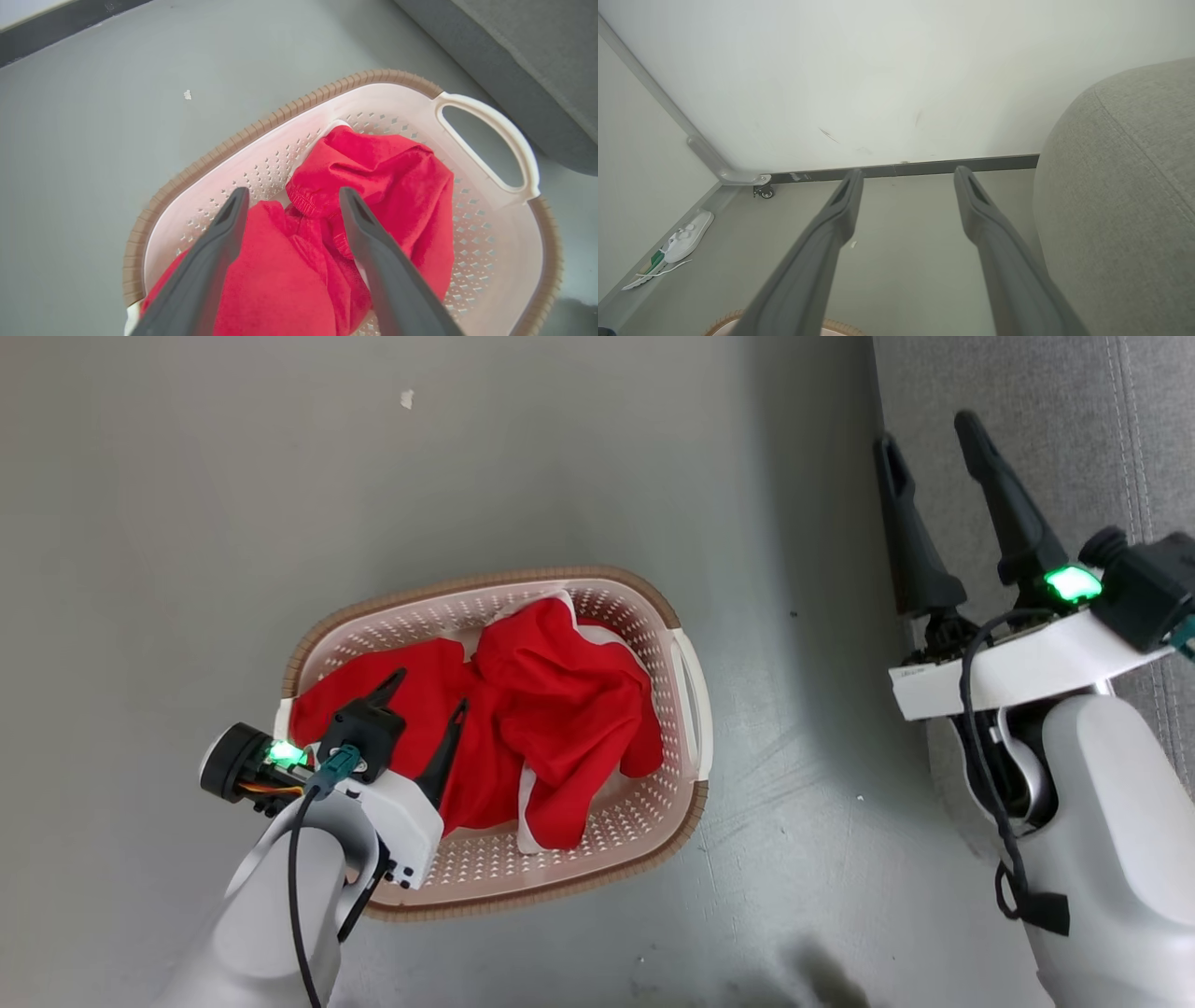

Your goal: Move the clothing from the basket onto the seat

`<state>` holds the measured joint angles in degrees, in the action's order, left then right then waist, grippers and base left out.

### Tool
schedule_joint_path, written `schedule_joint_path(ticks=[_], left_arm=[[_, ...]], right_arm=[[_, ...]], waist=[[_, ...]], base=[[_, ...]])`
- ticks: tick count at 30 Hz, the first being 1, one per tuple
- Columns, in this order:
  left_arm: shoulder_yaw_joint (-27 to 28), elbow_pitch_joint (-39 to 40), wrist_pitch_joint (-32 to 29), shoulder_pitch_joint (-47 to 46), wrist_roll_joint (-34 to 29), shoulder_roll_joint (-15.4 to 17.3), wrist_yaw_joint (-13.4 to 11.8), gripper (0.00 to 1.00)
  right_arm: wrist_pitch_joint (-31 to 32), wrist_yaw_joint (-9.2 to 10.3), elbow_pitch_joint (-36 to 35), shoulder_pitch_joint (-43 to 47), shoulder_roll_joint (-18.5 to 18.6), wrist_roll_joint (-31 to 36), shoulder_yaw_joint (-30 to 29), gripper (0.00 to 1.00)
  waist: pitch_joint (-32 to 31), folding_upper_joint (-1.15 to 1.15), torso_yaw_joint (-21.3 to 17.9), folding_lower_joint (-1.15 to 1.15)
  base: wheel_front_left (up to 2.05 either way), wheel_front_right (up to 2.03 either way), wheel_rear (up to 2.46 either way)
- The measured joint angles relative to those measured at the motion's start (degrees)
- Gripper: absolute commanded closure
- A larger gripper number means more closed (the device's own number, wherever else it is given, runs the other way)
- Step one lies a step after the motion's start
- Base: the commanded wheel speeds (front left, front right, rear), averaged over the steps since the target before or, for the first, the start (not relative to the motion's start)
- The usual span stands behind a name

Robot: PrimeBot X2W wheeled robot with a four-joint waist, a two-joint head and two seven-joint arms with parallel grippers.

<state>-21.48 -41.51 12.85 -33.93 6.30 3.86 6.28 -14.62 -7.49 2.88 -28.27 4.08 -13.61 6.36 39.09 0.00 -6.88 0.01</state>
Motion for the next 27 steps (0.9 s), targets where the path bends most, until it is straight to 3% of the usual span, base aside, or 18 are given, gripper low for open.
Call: schedule_joint_path(ticks=[27], left_arm=[[-3.56,-13.56,-1.79,-9.34,-3.8,-0.1,0.0,0.0]], right_arm=[[-0.01,0.0,-0.46,-4.35,-0.62,-1.22,2.74,0.0]], waist=[[7.01,0.0,-4.57,0.0]], base=[[0.0,0.0,0.0]])
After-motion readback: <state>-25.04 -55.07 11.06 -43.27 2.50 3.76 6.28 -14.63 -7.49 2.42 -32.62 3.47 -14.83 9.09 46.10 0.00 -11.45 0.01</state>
